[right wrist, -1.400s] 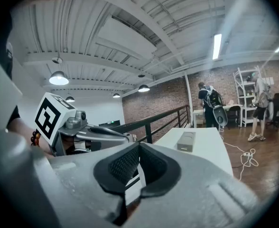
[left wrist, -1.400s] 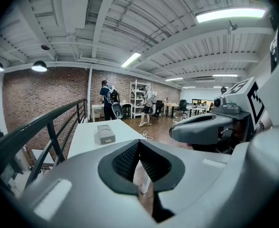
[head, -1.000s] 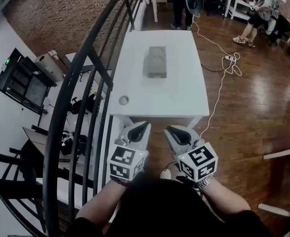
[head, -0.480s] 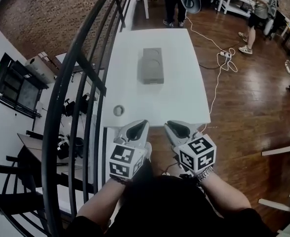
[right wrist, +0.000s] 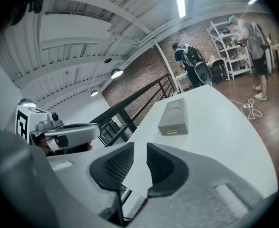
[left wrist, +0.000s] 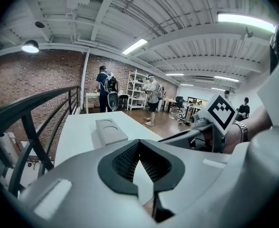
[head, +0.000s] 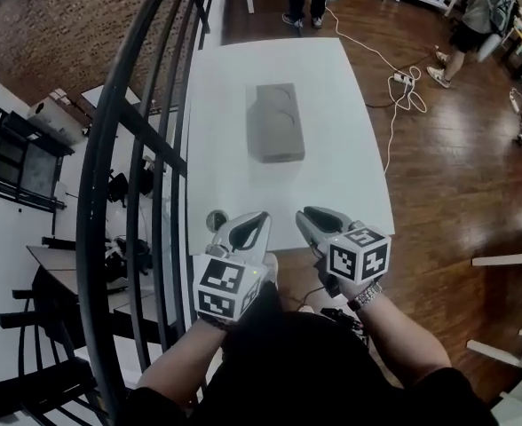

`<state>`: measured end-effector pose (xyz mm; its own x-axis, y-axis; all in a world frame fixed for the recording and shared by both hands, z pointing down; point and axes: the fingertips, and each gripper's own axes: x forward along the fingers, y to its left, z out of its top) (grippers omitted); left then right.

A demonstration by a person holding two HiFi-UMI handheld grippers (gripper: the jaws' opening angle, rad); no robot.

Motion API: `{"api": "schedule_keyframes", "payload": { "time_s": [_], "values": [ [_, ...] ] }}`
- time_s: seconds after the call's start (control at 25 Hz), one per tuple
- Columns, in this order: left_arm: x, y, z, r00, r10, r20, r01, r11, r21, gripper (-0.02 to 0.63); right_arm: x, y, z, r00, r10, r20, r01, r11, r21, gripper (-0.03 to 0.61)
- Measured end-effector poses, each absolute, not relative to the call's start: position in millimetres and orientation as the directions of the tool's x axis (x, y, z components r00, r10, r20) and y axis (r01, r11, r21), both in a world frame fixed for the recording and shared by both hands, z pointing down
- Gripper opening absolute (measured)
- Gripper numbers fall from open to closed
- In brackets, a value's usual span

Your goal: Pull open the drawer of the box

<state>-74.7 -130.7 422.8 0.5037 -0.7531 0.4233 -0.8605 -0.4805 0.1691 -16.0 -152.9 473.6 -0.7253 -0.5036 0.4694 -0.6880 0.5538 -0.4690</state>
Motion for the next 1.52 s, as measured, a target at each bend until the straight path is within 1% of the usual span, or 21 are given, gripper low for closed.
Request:
{"api": "schedule_keyframes", "payload": {
  "time_s": [0.32, 0.48, 0.68, 0.84, 1.0, 1.28, 1.52],
  "values": [
    [-87, -168, 446, 0.544, -0.692, 0.476, -0.832, -0.518, 0.199, 0.015, -30, -208, 520, -0.696, -0.507, 0.508, -0.714, 0.411, -0.567, 0.069],
    [-96, -180, 458, 0.556, -0.666, 0.498, -0.822, -0.531, 0.206, 0.015, -32, -230, 547, -0.677, -0.510, 0.531, -0.725, 0.336, -0.601, 0.085],
    [-110, -190, 471, 0.559, -0.637, 0.530, -0.816, -0.536, 0.216, 0.015, -43, -246, 572, -0.698, -0.494, 0.518, -0.679, 0.228, -0.698, 0.104],
    [-116, -197, 477, 0.562, -0.619, 0.548, -0.812, -0.540, 0.222, 0.015, -47, -261, 587, -0.700, -0.492, 0.518, -0.657, 0.158, -0.737, 0.112],
    [-123, -203, 486, 0.561, -0.607, 0.562, -0.811, -0.538, 0.229, 0.015, -47, -274, 607, -0.688, -0.488, 0.536, -0.658, 0.109, -0.745, 0.116],
    [-134, -212, 491, 0.548, -0.604, 0.579, -0.822, -0.519, 0.235, 0.015, -49, -292, 616, -0.694, -0.502, 0.516, -0.616, 0.045, -0.786, 0.123],
    [-137, -216, 496, 0.542, -0.600, 0.589, -0.826, -0.512, 0.238, 0.015, -54, -300, 616, -0.709, -0.504, 0.494, -0.592, 0.043, -0.805, 0.123]
  ]
}}
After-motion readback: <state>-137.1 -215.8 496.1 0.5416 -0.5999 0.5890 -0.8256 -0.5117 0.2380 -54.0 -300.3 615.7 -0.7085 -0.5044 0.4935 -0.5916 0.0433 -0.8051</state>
